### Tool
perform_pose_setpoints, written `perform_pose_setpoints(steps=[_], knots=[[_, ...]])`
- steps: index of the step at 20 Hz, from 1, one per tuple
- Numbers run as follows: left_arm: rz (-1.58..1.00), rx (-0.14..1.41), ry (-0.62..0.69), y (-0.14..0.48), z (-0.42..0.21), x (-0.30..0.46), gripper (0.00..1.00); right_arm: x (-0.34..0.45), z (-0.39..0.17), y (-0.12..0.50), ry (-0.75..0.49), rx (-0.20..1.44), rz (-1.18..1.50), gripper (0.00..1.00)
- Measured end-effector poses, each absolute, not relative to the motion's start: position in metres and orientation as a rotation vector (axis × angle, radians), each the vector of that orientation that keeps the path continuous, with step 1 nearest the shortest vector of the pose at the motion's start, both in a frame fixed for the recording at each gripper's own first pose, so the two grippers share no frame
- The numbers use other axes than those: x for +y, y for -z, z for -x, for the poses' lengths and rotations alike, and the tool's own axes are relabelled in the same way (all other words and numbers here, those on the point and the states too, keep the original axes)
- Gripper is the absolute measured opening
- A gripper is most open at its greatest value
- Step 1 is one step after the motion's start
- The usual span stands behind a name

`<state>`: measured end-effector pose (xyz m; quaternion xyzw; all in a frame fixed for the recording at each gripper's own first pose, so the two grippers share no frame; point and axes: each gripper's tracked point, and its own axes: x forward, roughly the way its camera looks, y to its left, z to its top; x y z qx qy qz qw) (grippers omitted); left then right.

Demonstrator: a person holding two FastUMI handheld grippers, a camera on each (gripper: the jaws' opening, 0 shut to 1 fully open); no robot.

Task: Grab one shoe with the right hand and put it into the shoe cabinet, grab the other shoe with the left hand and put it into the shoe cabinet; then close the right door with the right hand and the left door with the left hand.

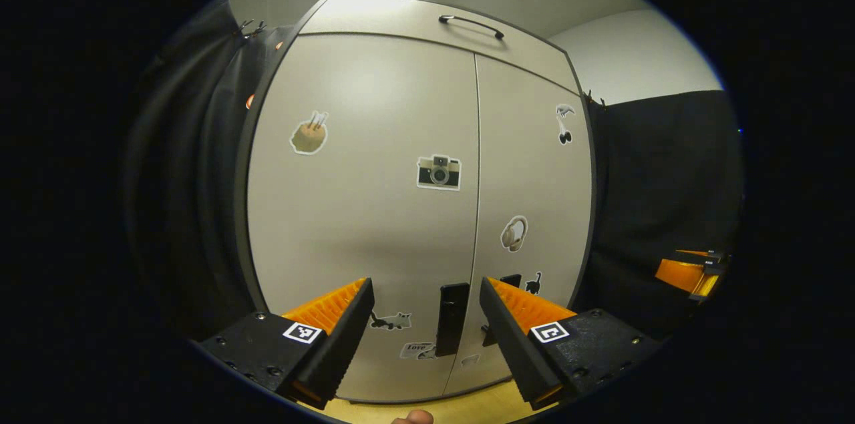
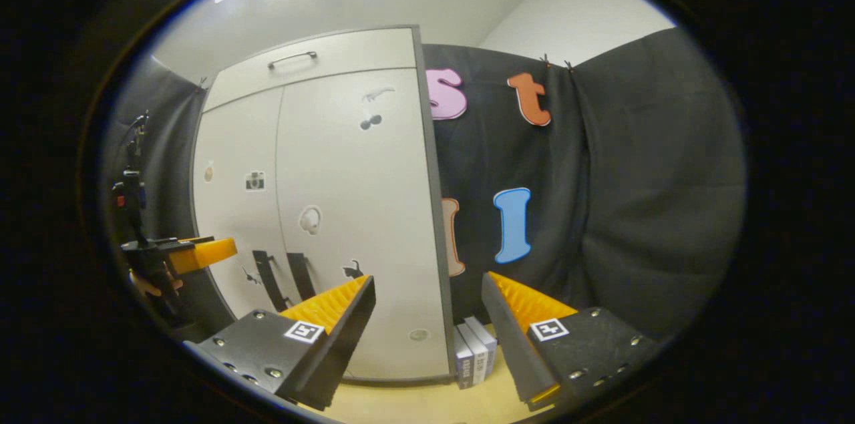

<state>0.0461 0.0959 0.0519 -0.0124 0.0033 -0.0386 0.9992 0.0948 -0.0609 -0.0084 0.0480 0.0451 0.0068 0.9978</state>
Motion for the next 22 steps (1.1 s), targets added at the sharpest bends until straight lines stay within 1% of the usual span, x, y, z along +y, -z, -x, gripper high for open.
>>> perform_pose_setpoints(steps=[3, 4, 11, 13, 14, 15, 16, 17, 18, 21, 22], knots=[[0.022, -0.012, 0.038, -0.07, -0.027, 0.114, 0.98, -0.042, -0.084, -0.009, -0.037, 0.062, -0.096, 0.96], [0.02, -0.017, 0.03, -0.076, -0.021, 0.118, 0.97, -0.037, -0.08, -0.013, -0.041, 0.059, -0.098, 0.97], [0.031, -0.092, 0.007, -0.119, 0.024, 0.131, 0.96, -0.011, -0.049, -0.045, -0.076, 0.027, -0.114, 0.99], [0.022, -0.112, 0.009, -0.128, 0.034, 0.13, 0.96, -0.006, -0.041, -0.053, -0.087, 0.014, -0.118, 0.99], [0.021, -0.124, 0.013, -0.132, 0.038, 0.129, 0.93, -0.004, -0.037, -0.055, -0.089, 0.008, -0.119, 0.99], [0.019, -0.131, 0.018, -0.133, 0.041, 0.127, 0.93, -0.002, -0.034, -0.054, -0.09, 0.007, -0.119, 0.99], [0.018, -0.131, 0.024, -0.133, 0.044, 0.125, 0.99, 0.0, -0.031, -0.053, -0.091, 0.011, -0.118, 0.97], [0.016, -0.132, 0.031, -0.133, 0.046, 0.124, 0.99, 0.002, -0.028, -0.051, -0.094, 0.015, -0.115, 0.97], [0.015, -0.131, 0.038, -0.133, 0.048, 0.122, 0.96, 0.005, -0.025, -0.05, -0.096, 0.016, -0.109, 0.97], [0.015, -0.125, 0.057, -0.133, 0.049, 0.119, 0.96, 0.008, -0.016, -0.05, -0.09, 0.01, -0.087, 0.99], [0.018, -0.122, 0.063, -0.133, 0.05, 0.118, 0.96, 0.01, -0.014, -0.049, -0.09, 0.01, -0.084, 0.97]])
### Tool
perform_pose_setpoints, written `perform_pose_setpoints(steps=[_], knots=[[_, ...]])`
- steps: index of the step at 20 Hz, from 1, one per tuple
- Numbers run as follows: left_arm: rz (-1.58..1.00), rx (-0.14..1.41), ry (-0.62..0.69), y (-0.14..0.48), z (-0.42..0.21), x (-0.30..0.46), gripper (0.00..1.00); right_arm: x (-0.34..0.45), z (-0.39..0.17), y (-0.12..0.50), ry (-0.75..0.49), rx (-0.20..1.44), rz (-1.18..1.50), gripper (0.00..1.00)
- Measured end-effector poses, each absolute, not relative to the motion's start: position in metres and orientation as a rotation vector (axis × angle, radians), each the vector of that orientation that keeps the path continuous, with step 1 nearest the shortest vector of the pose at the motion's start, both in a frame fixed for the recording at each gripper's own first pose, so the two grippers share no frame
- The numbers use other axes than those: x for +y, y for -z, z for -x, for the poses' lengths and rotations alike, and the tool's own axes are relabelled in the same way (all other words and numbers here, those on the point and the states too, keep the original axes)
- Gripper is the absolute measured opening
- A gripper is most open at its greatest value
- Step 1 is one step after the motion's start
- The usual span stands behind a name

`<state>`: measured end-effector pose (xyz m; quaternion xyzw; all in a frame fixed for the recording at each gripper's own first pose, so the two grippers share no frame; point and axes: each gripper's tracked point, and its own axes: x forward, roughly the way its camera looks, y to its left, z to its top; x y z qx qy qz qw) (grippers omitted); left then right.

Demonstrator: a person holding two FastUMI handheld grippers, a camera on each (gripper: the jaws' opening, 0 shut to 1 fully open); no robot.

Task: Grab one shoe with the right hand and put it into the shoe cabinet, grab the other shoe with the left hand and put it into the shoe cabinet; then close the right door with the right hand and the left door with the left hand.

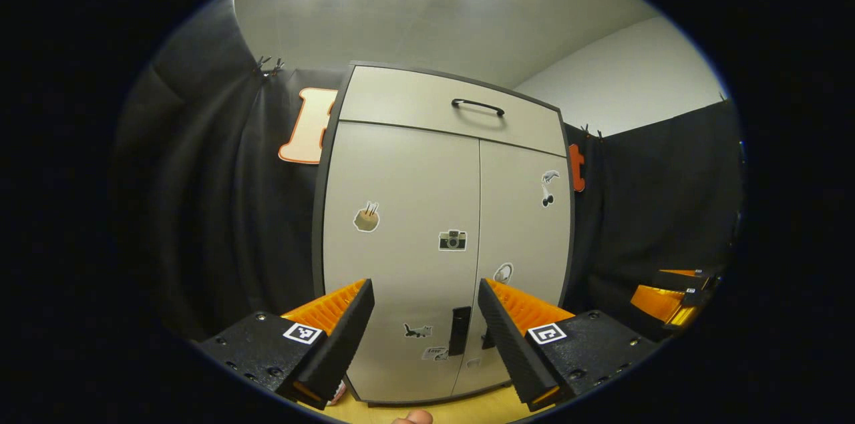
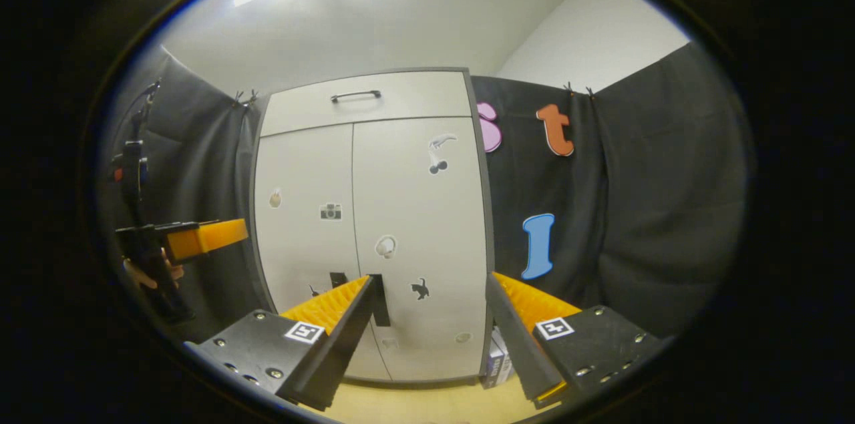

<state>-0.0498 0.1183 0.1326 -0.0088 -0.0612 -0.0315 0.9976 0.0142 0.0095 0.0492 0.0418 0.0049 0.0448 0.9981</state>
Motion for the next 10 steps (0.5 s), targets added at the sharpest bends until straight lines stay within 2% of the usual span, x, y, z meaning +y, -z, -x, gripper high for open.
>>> perform_pose_setpoints(steps=[10], knots=[[0.016, -0.103, 0.139, -0.124, 0.045, 0.099, 0.96, 0.013, 0.007, -0.046, -0.073, 0.009, -0.074, 0.97]])
